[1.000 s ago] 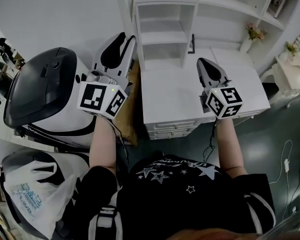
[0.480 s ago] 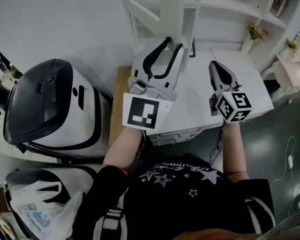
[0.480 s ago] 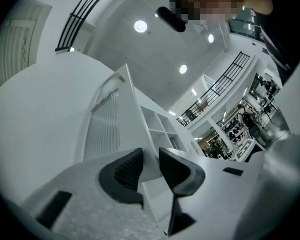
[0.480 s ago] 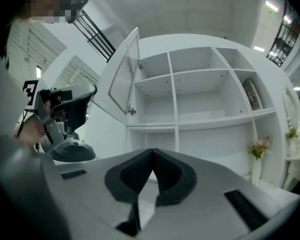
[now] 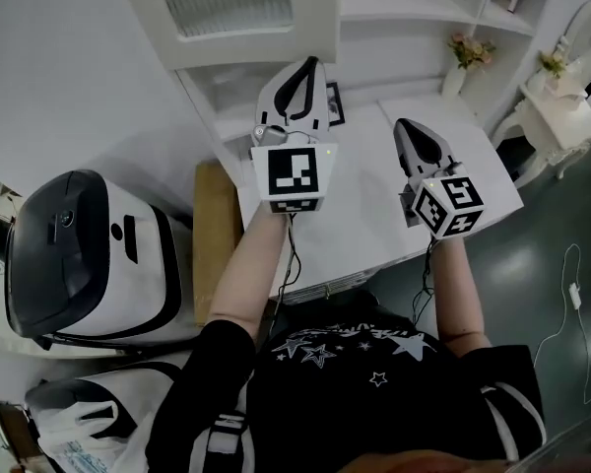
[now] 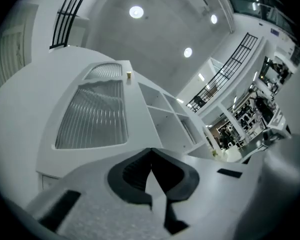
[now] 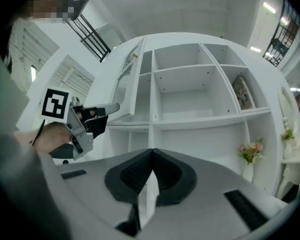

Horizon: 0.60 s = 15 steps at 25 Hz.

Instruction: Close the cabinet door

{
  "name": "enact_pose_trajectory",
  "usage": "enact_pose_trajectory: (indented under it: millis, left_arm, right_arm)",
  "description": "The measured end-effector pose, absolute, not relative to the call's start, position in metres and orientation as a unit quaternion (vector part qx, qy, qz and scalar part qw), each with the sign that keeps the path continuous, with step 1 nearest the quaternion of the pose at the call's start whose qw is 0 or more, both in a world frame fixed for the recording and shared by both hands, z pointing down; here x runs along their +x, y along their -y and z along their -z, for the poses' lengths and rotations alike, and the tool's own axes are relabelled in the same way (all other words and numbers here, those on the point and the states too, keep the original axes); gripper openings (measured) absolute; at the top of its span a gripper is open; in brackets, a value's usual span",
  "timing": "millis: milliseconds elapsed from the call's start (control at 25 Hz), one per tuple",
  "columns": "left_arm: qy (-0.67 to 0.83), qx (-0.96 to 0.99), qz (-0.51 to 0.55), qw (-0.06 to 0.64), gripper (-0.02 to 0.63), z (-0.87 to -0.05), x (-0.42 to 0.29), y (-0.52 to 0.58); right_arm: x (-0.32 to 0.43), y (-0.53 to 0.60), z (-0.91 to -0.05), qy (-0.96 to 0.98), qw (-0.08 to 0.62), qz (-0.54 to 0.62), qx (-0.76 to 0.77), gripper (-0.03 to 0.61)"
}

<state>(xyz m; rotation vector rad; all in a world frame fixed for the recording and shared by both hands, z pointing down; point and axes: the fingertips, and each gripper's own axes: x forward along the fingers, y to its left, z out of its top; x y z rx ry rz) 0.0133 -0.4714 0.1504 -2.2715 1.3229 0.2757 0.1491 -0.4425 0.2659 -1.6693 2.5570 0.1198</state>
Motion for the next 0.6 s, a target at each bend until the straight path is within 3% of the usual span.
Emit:
enact_pose_trajectory:
  millis: [600]
  left_arm:
    - [-0.560,-0.793,-0.095,0.218,0.008,-0.151,0.023,0.551]
  right_arm:
    - [0.195,0.527,-0.275,-0.878,0.034,-0.043,-0.475,0.006]
